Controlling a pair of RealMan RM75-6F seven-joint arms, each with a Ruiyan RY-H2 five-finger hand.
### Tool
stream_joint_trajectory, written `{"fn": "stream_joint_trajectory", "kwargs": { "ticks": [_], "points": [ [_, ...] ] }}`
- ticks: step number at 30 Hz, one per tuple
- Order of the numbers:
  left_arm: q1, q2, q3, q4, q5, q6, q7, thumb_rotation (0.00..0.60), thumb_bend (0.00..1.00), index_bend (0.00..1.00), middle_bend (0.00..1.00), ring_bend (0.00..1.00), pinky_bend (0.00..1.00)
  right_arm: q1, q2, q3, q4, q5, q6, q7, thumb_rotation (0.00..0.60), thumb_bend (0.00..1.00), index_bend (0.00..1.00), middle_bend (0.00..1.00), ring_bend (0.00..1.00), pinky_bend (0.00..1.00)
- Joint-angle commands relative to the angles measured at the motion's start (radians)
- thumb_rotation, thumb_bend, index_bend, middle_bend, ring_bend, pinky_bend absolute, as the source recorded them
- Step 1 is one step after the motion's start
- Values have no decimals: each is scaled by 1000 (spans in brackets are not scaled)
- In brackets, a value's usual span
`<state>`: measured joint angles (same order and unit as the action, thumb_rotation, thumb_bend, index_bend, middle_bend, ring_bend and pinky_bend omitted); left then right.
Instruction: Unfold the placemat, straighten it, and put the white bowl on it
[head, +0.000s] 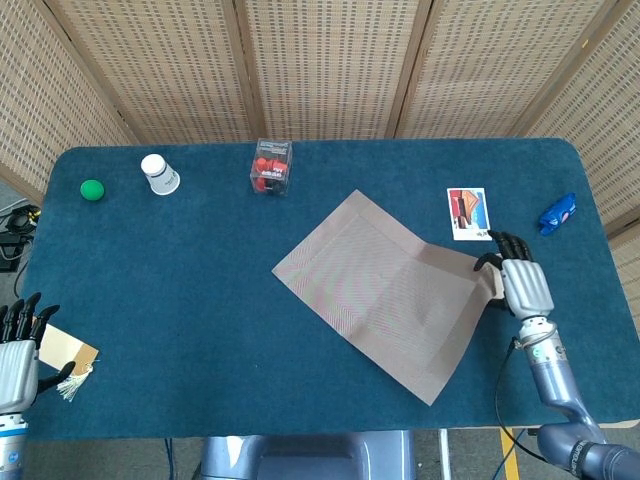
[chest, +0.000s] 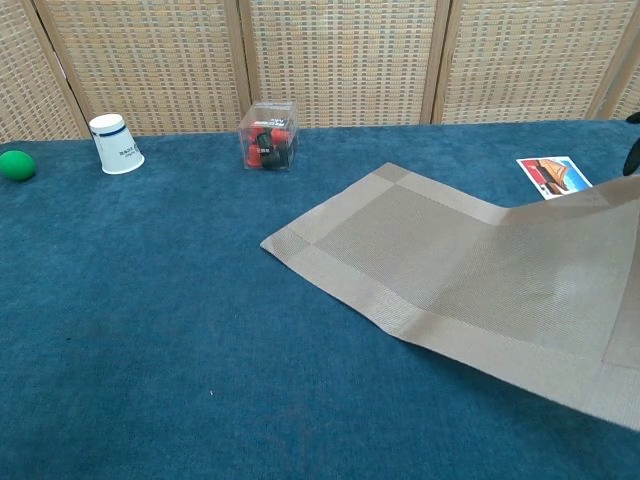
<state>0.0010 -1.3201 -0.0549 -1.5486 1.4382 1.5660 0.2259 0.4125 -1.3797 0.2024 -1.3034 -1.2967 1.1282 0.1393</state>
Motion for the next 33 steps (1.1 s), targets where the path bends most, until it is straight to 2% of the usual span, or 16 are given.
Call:
{"fn": "stream_joint_trajectory", "kwargs": {
  "ticks": [1, 5, 14, 23, 33],
  "points": [
    [-2, 2, -2, -2, 3, 1, -5, 600, 126, 168, 0, 0, 0, -37, 50, 6, -29, 12, 55, -19, 600, 251, 201, 0, 0, 0],
    [-6, 3, -4, -5, 5, -2, -10, 600, 125, 155, 0, 0, 0, -77, 82, 2, -62, 12, 103, -1, 600, 196, 113, 0, 0, 0],
    [-54, 25, -16, -47, 26, -53, -11, 600, 121, 148, 0, 0, 0, -214, 121, -57, -112, -60, 272, 118, 600, 179, 108, 0, 0, 0],
    [-198, 10, -99, -84, -2, -187, 89, 600, 96, 148, 0, 0, 0, -285, 178, -75, -148, -107, 363, 179, 600, 174, 108, 0, 0, 0],
    [-366, -58, -183, -50, -74, -342, 196, 600, 96, 148, 0, 0, 0, -313, 231, -68, -171, -113, 378, 256, 600, 174, 108, 0, 0, 0]
  ]
}}
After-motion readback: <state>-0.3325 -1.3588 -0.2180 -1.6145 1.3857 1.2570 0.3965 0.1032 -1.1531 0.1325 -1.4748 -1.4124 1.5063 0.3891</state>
